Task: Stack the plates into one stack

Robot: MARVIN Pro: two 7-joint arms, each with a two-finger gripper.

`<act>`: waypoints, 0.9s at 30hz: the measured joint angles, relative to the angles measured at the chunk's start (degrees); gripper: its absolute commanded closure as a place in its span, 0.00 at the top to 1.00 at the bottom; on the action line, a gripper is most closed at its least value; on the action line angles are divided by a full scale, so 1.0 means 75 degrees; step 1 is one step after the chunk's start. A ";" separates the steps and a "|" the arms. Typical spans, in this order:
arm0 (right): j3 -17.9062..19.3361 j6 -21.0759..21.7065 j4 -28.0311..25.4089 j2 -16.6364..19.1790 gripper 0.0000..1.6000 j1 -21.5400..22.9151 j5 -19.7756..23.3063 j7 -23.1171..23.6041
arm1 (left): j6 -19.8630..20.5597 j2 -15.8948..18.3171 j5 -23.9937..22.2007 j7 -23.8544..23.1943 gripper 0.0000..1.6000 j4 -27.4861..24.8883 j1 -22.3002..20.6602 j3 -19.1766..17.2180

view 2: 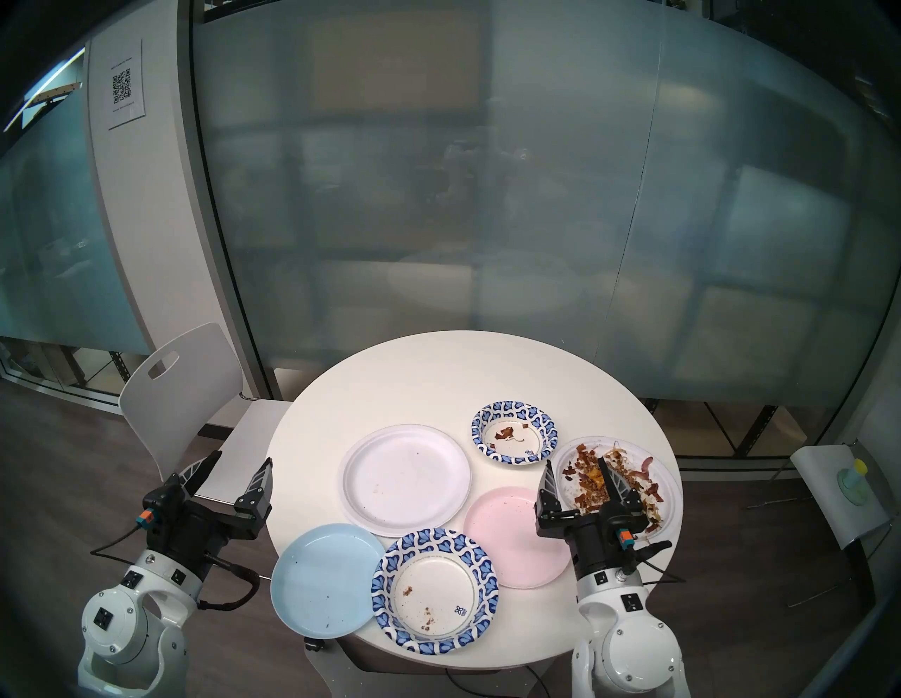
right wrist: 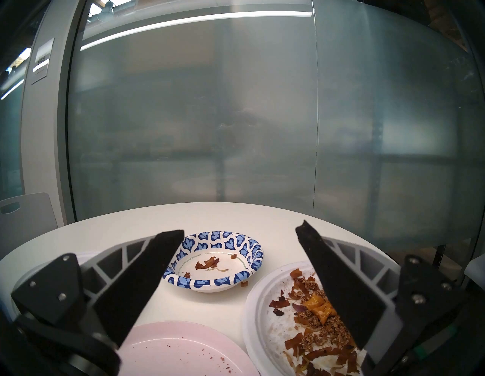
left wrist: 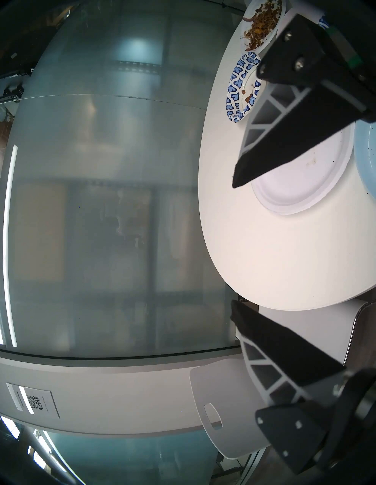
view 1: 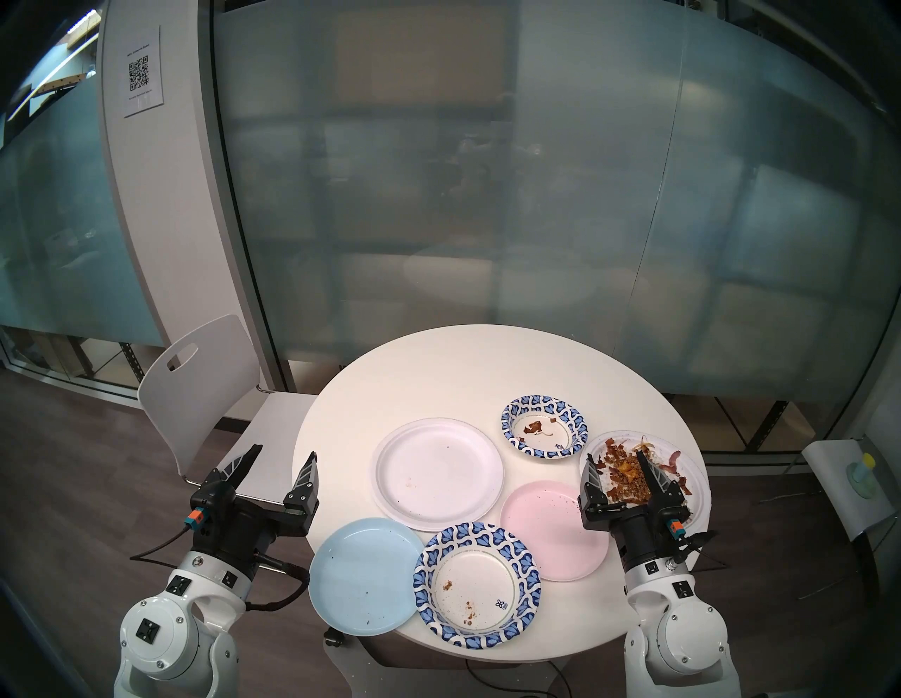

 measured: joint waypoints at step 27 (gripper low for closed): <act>0.0000 0.0001 0.0010 0.0002 1.00 0.0000 0.0000 0.0000 | 0.0845 0.0571 -0.0248 -0.1005 1.00 -0.0018 0.0621 -0.0668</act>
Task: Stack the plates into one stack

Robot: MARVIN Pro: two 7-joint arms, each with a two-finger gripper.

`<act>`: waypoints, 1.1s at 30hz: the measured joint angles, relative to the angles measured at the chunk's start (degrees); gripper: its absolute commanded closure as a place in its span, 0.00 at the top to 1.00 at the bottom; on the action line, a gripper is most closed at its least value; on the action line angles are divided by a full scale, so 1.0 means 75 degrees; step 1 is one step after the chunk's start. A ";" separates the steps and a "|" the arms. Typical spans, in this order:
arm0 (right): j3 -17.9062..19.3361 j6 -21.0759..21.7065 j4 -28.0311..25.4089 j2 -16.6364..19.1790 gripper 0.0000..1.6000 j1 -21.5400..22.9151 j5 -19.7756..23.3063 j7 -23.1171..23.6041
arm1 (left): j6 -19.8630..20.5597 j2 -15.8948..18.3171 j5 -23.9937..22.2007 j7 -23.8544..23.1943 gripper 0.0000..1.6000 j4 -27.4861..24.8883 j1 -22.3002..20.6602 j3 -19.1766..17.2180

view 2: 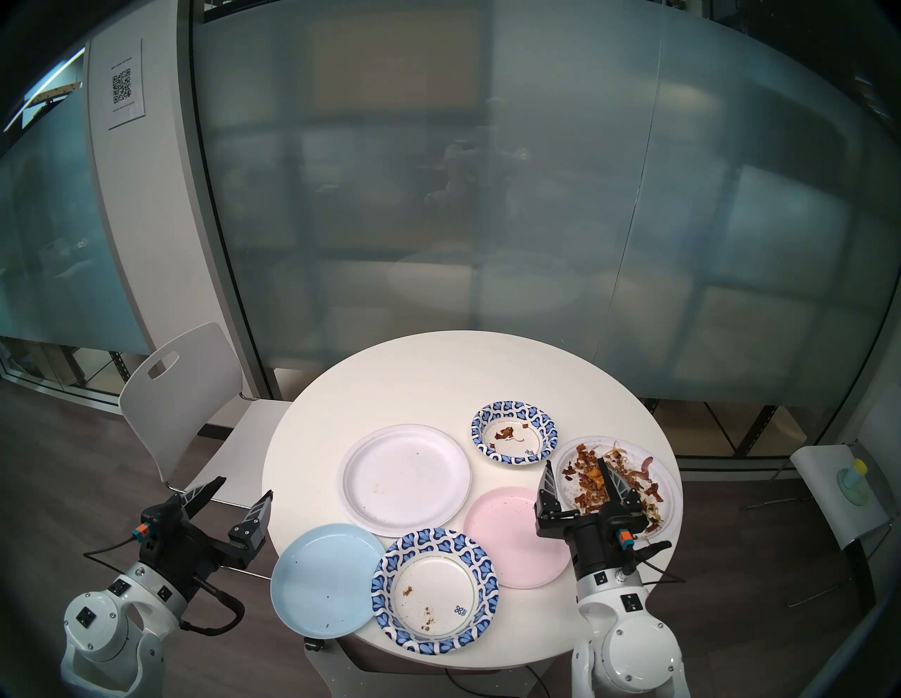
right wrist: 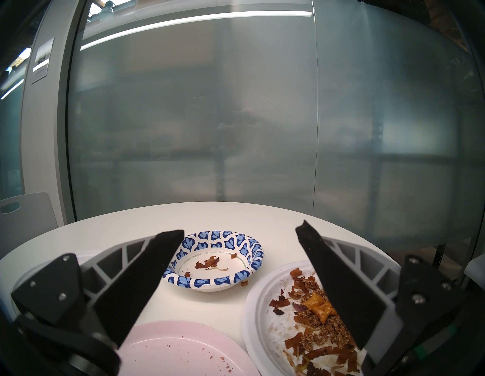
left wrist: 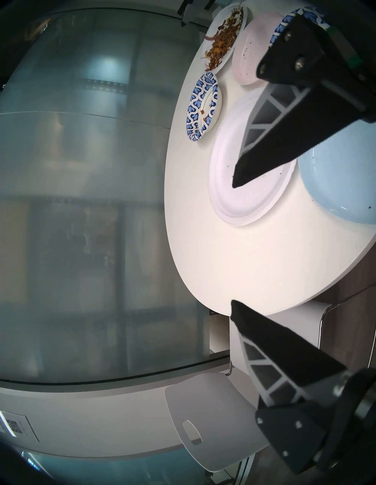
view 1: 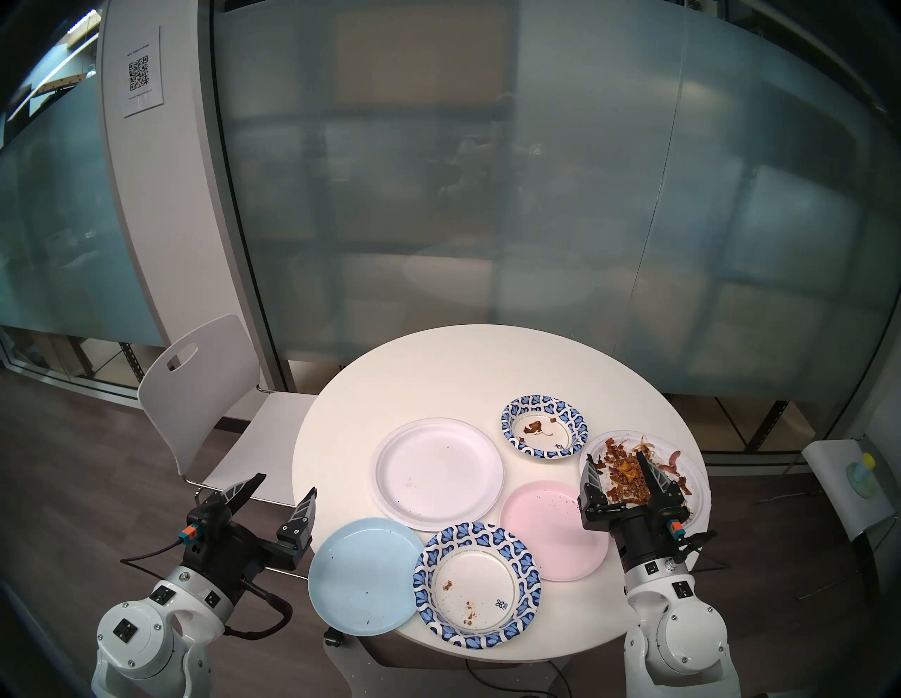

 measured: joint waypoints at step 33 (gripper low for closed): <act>0.0001 0.0002 0.0001 0.0001 1.00 -0.0001 0.0000 0.0000 | 0.1768 0.0740 0.0915 -0.0287 1.00 0.1052 -0.0453 0.0371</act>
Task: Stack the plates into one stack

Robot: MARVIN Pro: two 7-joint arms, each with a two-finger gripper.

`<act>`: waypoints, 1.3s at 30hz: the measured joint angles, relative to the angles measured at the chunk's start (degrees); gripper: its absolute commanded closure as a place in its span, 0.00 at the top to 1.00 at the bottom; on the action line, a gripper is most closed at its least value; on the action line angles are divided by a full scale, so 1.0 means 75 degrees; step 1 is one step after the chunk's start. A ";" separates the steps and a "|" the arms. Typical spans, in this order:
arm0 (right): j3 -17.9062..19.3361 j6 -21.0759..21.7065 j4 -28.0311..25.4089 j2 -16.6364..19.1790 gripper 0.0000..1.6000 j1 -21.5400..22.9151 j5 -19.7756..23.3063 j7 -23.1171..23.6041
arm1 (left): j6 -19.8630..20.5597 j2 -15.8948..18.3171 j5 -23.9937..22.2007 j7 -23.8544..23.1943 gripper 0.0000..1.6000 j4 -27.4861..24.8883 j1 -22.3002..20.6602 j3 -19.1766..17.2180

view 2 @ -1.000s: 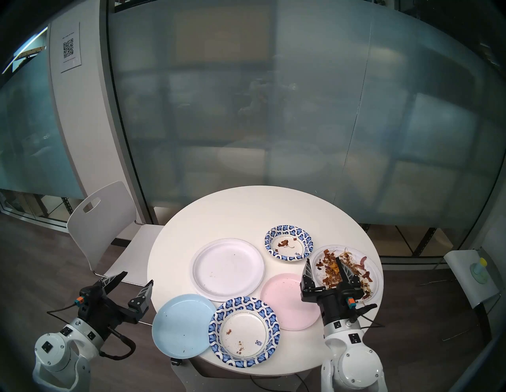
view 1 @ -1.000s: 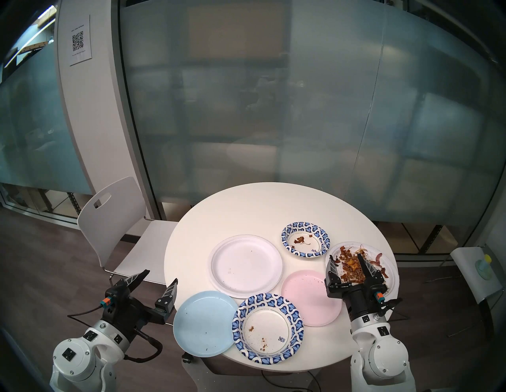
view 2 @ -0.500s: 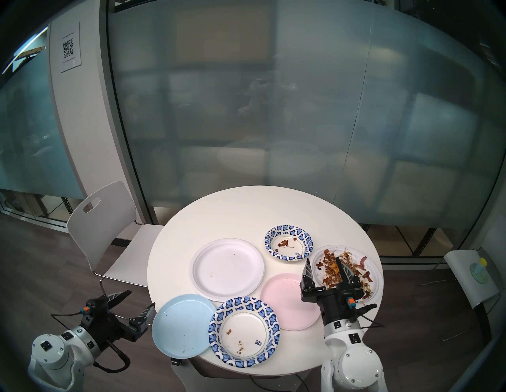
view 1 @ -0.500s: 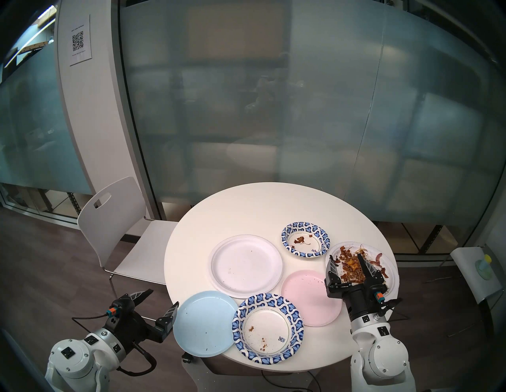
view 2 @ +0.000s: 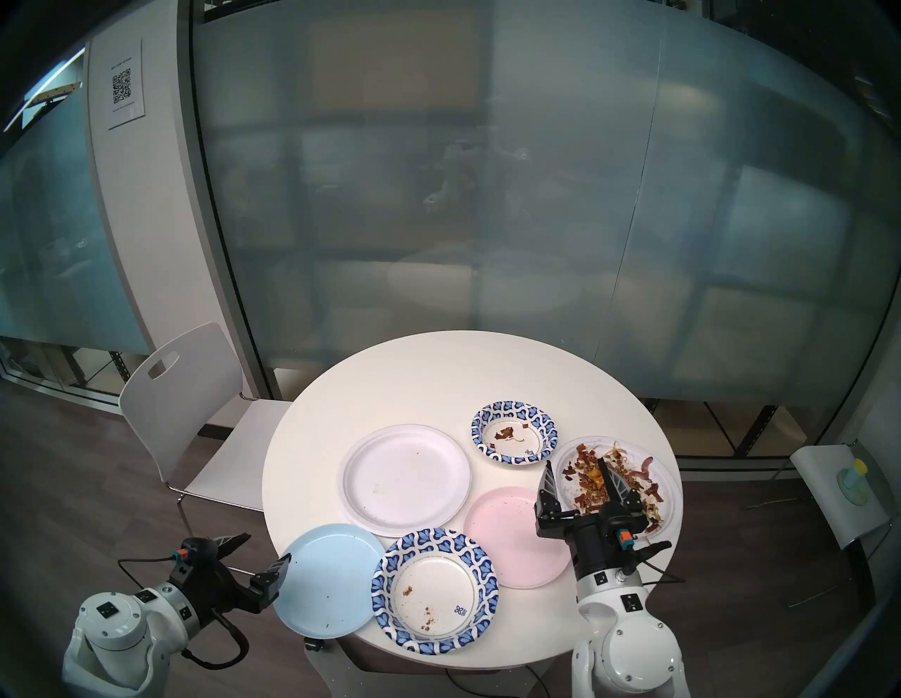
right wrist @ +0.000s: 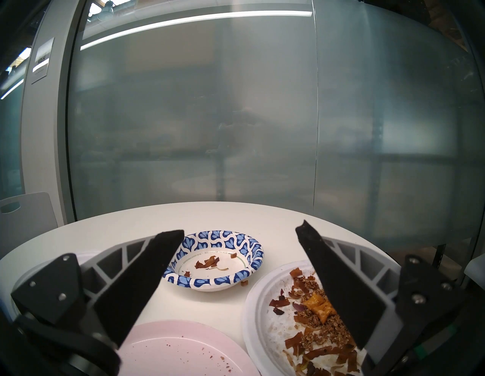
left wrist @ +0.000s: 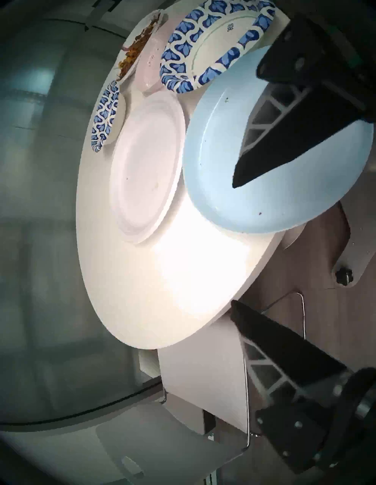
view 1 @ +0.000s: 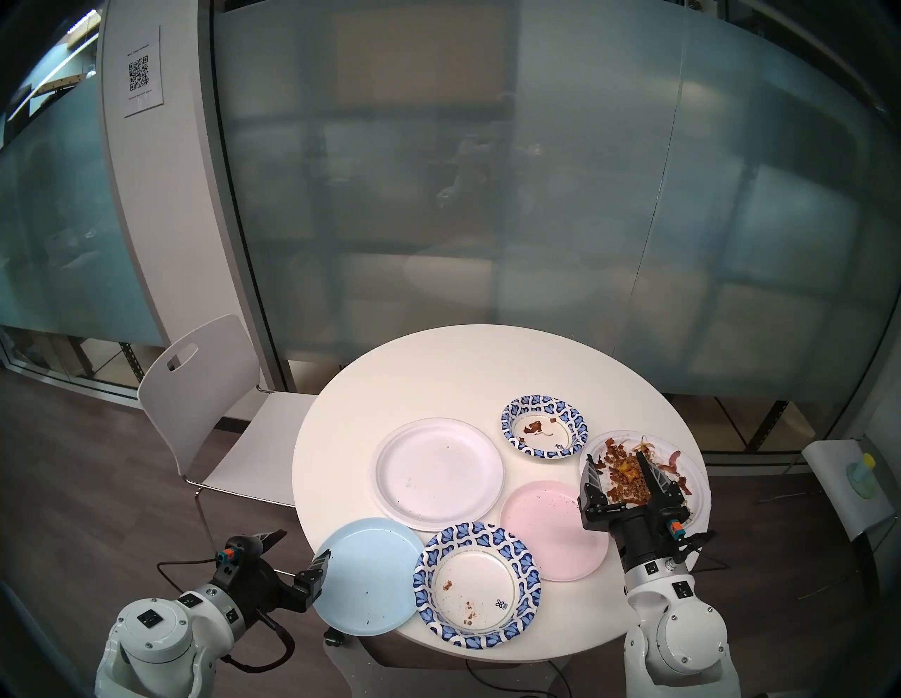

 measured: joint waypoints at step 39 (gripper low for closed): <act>0.0000 0.0001 0.0001 0.0000 1.00 0.0000 0.0000 0.0000 | -0.0017 0.0116 0.0514 0.0335 0.97 0.0738 -0.0531 0.0431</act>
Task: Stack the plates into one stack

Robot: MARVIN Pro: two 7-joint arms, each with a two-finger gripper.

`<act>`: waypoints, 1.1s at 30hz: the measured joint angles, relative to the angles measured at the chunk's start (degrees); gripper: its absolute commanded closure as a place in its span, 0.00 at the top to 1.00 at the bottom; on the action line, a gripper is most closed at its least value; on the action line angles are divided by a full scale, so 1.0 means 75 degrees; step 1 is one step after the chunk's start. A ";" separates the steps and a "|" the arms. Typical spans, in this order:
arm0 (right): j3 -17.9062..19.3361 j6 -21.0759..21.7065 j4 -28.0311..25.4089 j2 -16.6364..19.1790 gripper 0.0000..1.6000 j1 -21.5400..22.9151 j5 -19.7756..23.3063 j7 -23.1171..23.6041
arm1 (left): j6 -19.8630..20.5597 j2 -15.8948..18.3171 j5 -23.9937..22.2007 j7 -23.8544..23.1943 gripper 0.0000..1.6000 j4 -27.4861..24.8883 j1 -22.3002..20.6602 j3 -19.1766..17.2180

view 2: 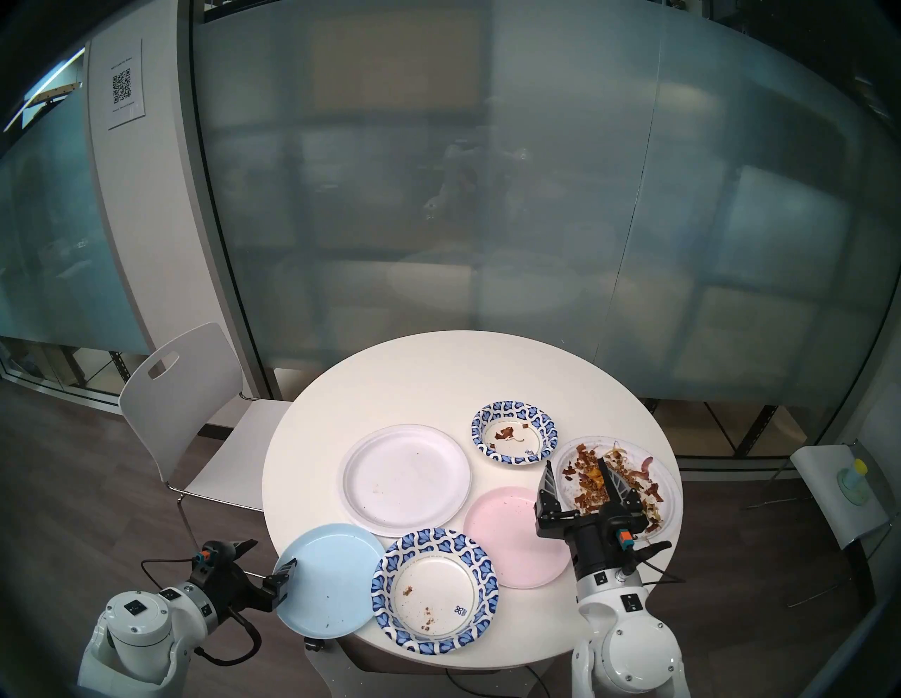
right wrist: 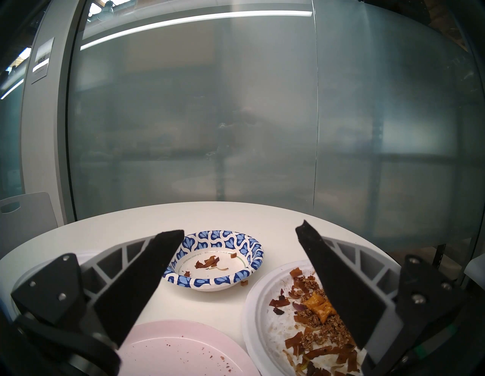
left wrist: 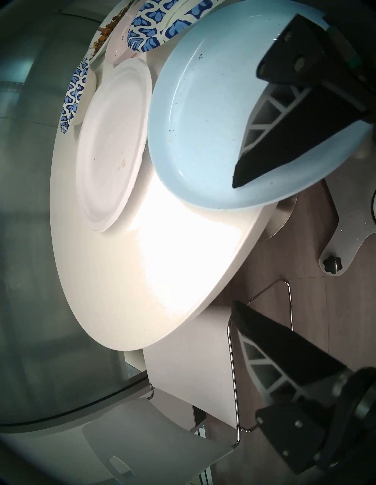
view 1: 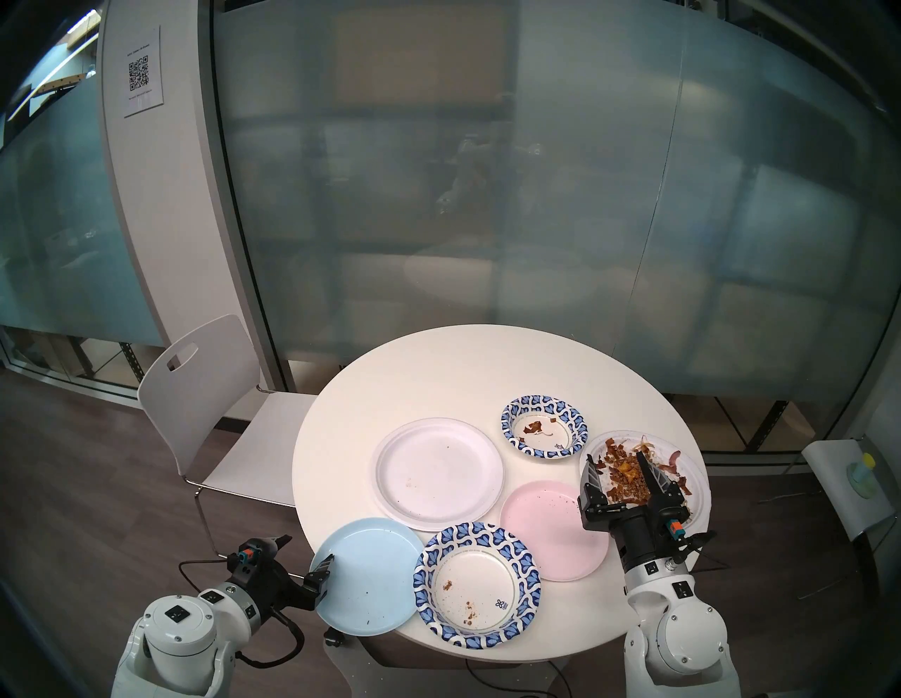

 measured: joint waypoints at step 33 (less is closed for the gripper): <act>0.0000 0.0000 0.0000 0.0000 1.00 0.0000 0.0000 0.0000 | -0.0283 0.0011 0.0239 0.0093 0.42 -0.0004 0.0246 0.0200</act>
